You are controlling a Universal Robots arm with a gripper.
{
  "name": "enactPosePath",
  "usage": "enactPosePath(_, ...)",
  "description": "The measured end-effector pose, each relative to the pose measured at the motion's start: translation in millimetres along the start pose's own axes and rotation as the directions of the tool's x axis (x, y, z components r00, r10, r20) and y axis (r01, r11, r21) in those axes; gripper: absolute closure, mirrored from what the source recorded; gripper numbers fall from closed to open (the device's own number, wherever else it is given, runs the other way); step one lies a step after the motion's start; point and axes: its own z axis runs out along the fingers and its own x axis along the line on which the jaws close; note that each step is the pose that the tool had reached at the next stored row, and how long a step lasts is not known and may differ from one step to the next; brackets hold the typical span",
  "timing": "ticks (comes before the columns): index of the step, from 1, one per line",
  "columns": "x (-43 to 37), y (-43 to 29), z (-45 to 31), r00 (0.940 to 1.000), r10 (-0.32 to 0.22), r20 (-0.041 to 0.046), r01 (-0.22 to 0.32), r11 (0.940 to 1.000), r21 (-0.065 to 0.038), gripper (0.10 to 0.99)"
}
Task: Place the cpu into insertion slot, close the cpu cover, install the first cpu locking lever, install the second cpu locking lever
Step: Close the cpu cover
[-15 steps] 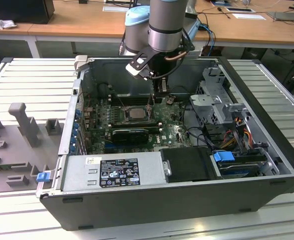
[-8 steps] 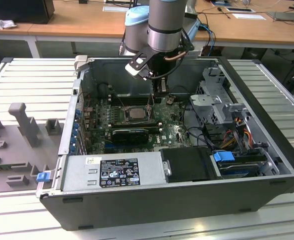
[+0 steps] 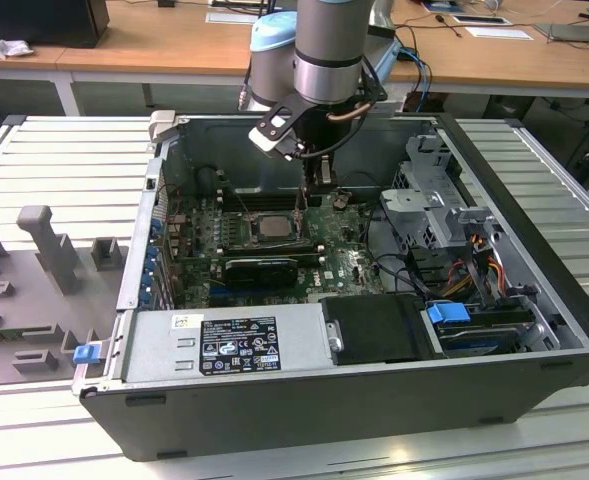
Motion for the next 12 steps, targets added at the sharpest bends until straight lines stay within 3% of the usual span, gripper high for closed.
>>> enactPosePath(12,0.1,-2.3,0.0,1.0000,0.000,0.0000,0.000,1.0000,0.000,0.980)
